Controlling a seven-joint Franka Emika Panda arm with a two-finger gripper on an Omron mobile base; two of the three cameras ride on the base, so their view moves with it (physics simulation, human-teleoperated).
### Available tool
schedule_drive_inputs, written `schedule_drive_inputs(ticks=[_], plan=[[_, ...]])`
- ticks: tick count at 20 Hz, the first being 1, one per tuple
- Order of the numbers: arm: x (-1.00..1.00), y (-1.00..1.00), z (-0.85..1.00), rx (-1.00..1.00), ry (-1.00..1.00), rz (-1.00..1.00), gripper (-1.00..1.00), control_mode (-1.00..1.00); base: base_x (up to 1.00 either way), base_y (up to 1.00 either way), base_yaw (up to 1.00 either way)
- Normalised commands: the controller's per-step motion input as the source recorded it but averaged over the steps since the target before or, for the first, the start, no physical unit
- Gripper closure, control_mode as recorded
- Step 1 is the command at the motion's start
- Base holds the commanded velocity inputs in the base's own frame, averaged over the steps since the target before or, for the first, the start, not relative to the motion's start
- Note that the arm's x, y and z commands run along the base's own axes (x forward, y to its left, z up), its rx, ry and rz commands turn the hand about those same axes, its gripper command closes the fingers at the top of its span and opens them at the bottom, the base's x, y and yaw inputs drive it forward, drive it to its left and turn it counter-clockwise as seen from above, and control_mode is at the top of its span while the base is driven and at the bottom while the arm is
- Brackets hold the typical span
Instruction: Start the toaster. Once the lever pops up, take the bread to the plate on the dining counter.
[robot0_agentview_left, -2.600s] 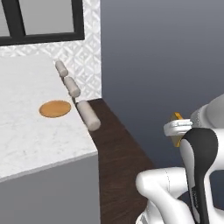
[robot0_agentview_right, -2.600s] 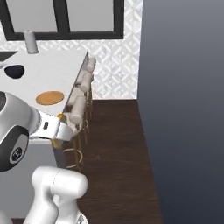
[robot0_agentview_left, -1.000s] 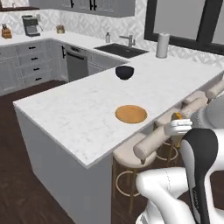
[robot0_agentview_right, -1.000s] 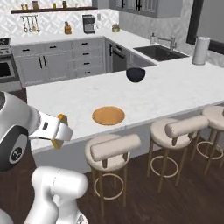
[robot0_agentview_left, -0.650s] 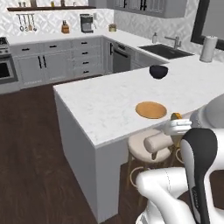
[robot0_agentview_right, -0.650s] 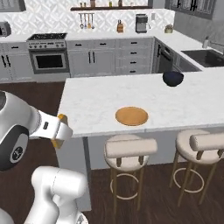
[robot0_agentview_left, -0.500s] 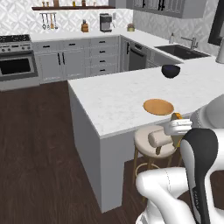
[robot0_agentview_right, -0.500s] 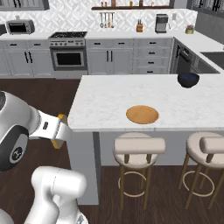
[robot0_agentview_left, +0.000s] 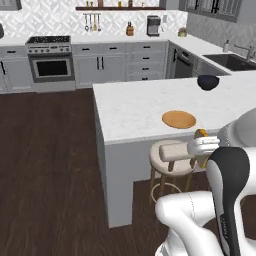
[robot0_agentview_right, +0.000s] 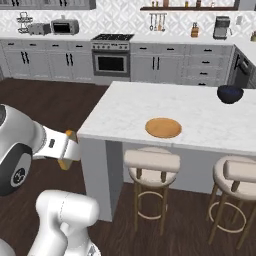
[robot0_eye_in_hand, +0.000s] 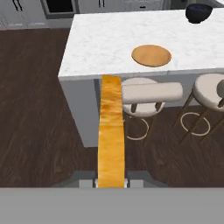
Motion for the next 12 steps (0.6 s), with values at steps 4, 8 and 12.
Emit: schedule_drive_inputs(ticks=[4,8,12], plan=[[0.0,0.0,0.0,0.0,0.0,0.0,1.0,1.0,0.34,-0.83,0.01],[0.0,0.0,0.0,0.0,0.0,0.0,1.0,1.0,0.46,-0.56,-0.01],[0.0,0.0,0.0,0.0,0.0,0.0,1.0,1.0,0.49,-0.28,-0.03]])
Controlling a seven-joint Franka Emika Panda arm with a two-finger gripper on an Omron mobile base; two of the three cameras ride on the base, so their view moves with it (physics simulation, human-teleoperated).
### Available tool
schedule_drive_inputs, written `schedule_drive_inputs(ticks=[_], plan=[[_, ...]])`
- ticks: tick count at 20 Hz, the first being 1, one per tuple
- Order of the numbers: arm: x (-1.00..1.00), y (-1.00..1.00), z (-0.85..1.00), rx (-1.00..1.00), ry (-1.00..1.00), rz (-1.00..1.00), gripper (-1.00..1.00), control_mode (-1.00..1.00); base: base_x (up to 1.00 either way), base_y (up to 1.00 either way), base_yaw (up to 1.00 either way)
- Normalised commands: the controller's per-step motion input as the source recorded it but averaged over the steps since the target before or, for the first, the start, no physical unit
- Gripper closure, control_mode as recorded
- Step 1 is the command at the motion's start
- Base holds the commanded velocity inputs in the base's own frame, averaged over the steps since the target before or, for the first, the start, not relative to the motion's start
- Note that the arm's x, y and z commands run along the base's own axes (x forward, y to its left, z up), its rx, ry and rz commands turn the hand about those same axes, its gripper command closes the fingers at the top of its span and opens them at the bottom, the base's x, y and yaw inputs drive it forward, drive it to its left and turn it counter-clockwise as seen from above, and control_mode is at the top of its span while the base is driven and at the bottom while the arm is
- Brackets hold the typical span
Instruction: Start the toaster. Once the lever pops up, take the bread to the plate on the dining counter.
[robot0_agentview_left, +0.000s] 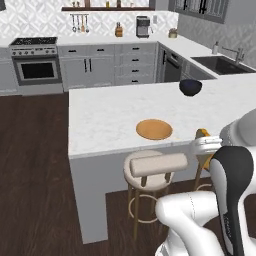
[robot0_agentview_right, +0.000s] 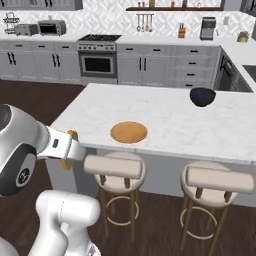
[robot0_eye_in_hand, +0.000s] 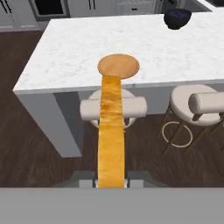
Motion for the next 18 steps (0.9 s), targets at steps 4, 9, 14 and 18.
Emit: schedule_drive_inputs(ticks=[4,9,14,18], plan=[[0.0,0.0,0.0,0.0,0.0,0.0,1.0,1.0,0.34,-0.06,-0.03],[0.0,0.0,0.0,0.0,0.0,0.0,1.0,1.0,0.47,0.0,0.0],[0.0,0.0,0.0,0.0,0.0,0.0,1.0,1.0,0.61,-0.1,0.0],[0.0,0.0,0.0,0.0,0.0,0.0,1.0,1.0,0.67,-0.13,0.0]])
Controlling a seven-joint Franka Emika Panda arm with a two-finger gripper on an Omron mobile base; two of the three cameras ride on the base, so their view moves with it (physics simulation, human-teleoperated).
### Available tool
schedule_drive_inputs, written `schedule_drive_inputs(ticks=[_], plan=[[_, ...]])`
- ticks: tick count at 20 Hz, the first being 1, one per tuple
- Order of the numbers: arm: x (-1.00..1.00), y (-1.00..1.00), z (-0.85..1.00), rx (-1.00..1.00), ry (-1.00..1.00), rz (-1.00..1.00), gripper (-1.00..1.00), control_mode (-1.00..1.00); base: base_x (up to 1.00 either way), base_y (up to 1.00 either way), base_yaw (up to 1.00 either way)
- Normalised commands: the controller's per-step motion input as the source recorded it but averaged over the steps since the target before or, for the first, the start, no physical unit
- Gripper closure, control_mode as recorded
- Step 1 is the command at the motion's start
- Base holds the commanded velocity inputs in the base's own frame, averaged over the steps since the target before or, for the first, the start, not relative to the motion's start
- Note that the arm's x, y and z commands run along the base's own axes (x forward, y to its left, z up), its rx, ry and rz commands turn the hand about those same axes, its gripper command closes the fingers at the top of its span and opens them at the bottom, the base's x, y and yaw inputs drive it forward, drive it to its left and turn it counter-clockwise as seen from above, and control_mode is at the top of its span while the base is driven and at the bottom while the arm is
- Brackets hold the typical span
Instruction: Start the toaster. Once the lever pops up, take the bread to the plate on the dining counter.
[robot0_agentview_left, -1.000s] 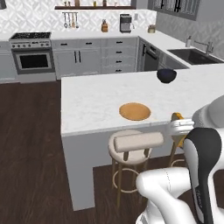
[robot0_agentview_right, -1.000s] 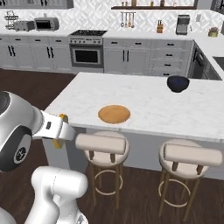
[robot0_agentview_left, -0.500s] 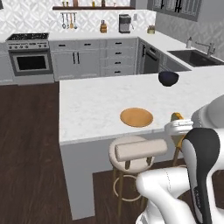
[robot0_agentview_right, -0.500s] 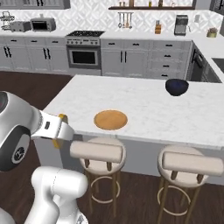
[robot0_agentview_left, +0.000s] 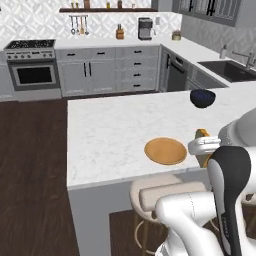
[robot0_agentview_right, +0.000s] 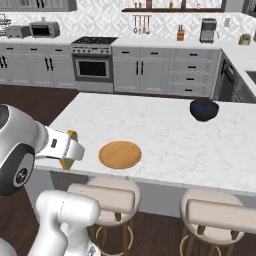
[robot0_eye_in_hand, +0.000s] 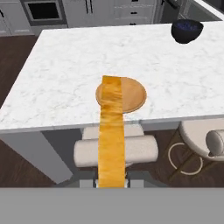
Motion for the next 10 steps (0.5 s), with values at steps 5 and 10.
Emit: schedule_drive_inputs(ticks=[5,10], plan=[[0.0,0.0,0.0,0.0,0.0,0.0,1.0,1.0,0.61,-0.17,0.0],[0.4,-0.02,0.0,0.06,0.01,0.0,1.0,-1.0,0.46,-0.07,0.0]])
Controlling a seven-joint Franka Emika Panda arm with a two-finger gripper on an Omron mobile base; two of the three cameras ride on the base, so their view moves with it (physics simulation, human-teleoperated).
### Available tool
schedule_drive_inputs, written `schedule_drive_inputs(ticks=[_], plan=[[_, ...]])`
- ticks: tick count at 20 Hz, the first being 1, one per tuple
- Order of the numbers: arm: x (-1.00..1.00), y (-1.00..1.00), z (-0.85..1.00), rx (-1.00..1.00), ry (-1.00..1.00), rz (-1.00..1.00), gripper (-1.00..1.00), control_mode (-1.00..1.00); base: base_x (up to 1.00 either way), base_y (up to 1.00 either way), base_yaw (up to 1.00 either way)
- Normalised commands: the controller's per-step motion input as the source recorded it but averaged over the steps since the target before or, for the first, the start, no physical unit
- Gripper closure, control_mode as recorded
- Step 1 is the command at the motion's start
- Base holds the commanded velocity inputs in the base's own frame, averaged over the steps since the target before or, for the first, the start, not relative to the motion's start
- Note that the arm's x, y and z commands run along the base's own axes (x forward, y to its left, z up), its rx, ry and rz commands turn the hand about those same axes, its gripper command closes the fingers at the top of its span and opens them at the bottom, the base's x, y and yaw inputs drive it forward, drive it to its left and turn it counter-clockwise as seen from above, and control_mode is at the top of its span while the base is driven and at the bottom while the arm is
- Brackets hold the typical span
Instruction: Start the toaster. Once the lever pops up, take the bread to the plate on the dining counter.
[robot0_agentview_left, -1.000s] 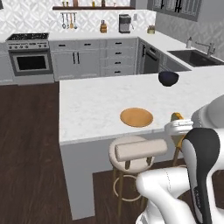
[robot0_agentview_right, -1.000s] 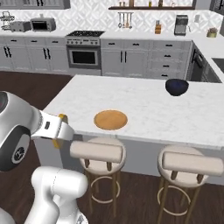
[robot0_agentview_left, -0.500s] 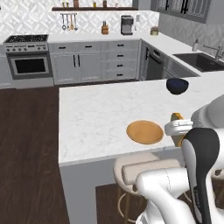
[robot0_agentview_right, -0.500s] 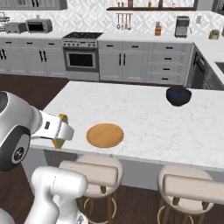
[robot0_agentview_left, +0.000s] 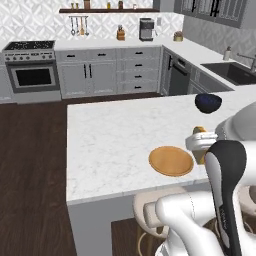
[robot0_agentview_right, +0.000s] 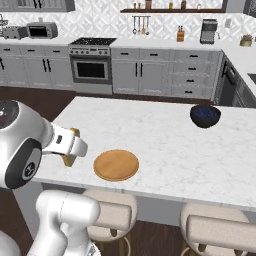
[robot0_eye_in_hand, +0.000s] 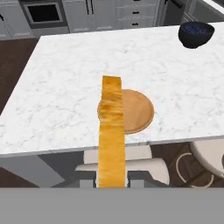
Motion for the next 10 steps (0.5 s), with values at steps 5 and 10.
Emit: schedule_drive_inputs(ticks=[5,10], plan=[[1.0,-0.27,-0.18,0.26,0.11,0.04,1.0,-1.0,0.0,0.0,0.0],[0.88,-0.46,-0.62,0.27,0.18,0.08,1.0,-1.0,0.0,0.0,0.0]])
